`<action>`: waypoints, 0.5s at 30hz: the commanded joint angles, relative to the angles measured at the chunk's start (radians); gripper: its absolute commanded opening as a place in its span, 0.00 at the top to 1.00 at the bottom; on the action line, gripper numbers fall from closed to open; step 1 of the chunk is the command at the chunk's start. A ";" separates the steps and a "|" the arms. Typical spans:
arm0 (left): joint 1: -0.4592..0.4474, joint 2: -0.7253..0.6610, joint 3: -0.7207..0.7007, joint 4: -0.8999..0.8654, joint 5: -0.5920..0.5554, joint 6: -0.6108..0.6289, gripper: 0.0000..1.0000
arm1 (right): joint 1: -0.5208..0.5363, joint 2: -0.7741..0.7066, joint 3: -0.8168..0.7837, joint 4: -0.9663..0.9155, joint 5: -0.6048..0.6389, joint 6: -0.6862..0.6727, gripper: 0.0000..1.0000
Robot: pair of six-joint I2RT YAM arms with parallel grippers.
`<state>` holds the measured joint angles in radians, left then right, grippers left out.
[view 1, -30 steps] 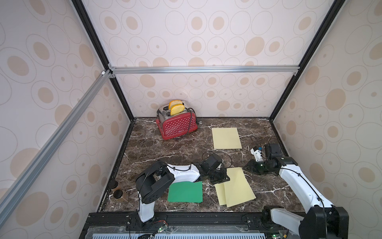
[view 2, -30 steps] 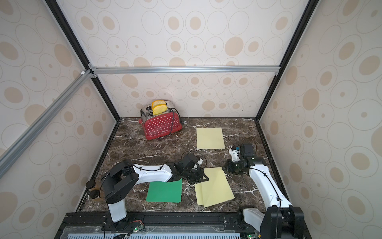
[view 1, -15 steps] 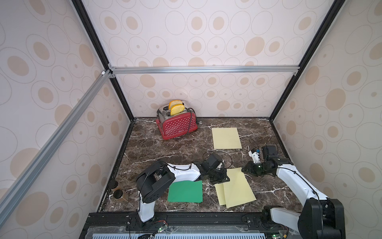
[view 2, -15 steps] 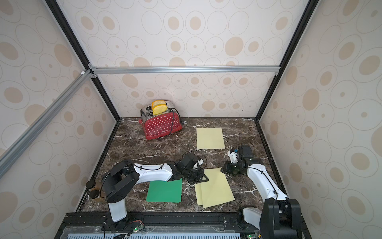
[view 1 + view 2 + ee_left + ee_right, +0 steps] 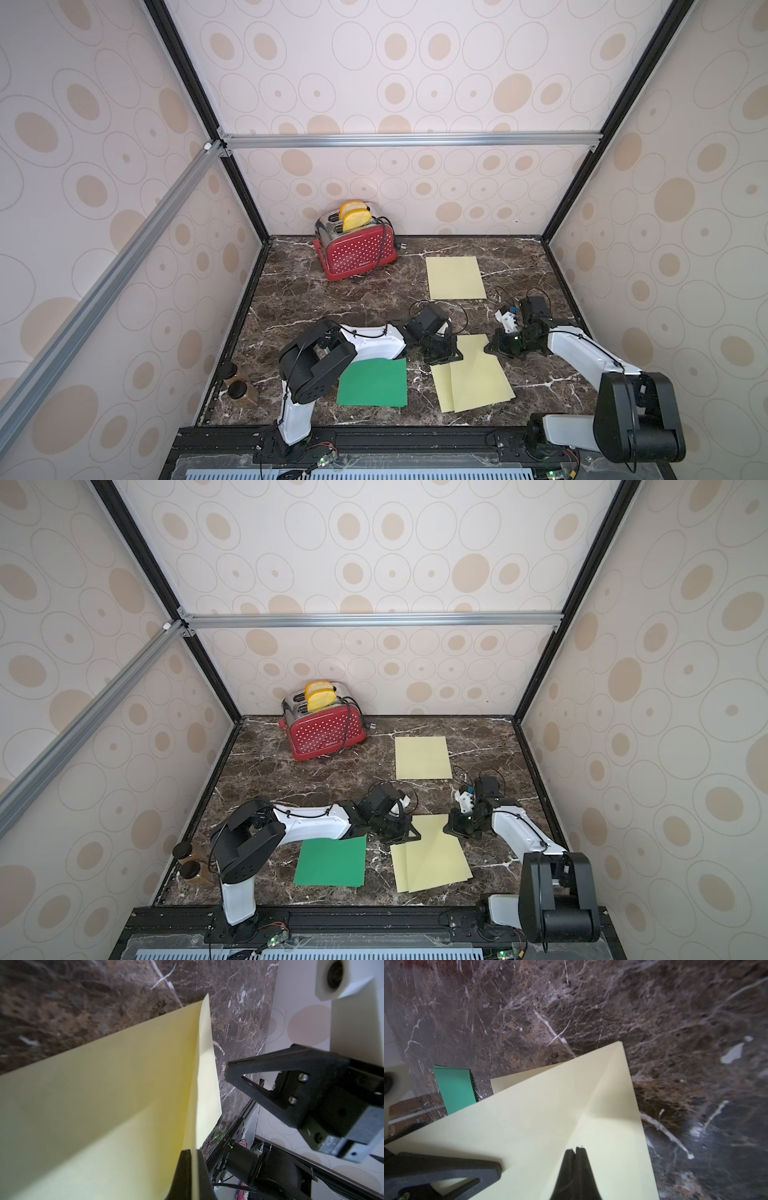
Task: Sort the scattered colored papers by color
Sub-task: Place the colored paper.
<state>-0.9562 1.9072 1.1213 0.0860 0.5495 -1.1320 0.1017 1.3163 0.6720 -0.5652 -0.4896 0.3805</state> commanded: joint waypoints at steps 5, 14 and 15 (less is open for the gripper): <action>0.010 0.000 0.029 -0.031 0.009 0.032 1.00 | 0.003 0.035 -0.009 0.026 0.076 -0.029 1.00; 0.014 0.001 0.035 -0.052 0.018 0.043 1.00 | 0.003 0.097 -0.003 0.081 0.088 -0.029 1.00; 0.014 0.003 0.038 -0.054 0.019 0.046 1.00 | 0.003 0.098 0.005 0.080 0.086 -0.028 1.00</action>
<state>-0.9524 1.9076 1.1221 0.0624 0.5591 -1.1202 0.1017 1.4044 0.6720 -0.4942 -0.4156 0.3607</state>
